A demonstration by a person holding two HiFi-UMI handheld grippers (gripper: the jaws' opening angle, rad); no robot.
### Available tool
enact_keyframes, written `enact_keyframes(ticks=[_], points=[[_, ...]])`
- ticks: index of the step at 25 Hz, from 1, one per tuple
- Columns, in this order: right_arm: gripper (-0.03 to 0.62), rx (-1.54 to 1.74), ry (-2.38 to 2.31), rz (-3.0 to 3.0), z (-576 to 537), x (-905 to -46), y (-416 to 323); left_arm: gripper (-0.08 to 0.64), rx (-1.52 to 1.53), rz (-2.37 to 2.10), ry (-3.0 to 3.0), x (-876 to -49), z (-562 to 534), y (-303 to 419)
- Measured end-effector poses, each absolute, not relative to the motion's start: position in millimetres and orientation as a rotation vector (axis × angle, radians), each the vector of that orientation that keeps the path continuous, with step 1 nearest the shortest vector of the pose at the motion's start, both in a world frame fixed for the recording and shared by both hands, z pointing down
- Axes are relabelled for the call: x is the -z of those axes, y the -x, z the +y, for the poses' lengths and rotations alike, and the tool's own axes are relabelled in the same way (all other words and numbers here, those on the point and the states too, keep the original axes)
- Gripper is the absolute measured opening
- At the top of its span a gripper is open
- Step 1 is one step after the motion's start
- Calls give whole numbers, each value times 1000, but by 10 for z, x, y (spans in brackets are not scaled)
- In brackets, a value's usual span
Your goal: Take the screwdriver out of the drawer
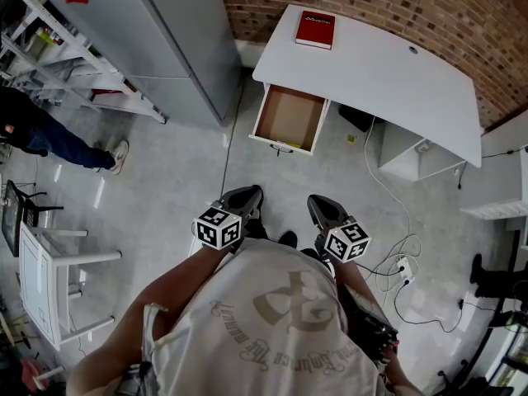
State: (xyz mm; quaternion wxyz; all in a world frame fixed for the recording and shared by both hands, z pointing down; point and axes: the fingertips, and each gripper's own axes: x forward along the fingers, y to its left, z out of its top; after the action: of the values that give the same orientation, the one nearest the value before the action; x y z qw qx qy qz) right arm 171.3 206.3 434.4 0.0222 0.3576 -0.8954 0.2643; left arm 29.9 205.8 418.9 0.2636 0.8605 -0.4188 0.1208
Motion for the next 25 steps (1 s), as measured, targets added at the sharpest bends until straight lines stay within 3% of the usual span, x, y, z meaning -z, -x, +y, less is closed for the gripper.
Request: enact_keyframes(ticks=[25], points=[[6, -851, -1155, -2709, 1962, -4417, -1892, 9, -319, -1086, -2338, -4209, 1752, -414]])
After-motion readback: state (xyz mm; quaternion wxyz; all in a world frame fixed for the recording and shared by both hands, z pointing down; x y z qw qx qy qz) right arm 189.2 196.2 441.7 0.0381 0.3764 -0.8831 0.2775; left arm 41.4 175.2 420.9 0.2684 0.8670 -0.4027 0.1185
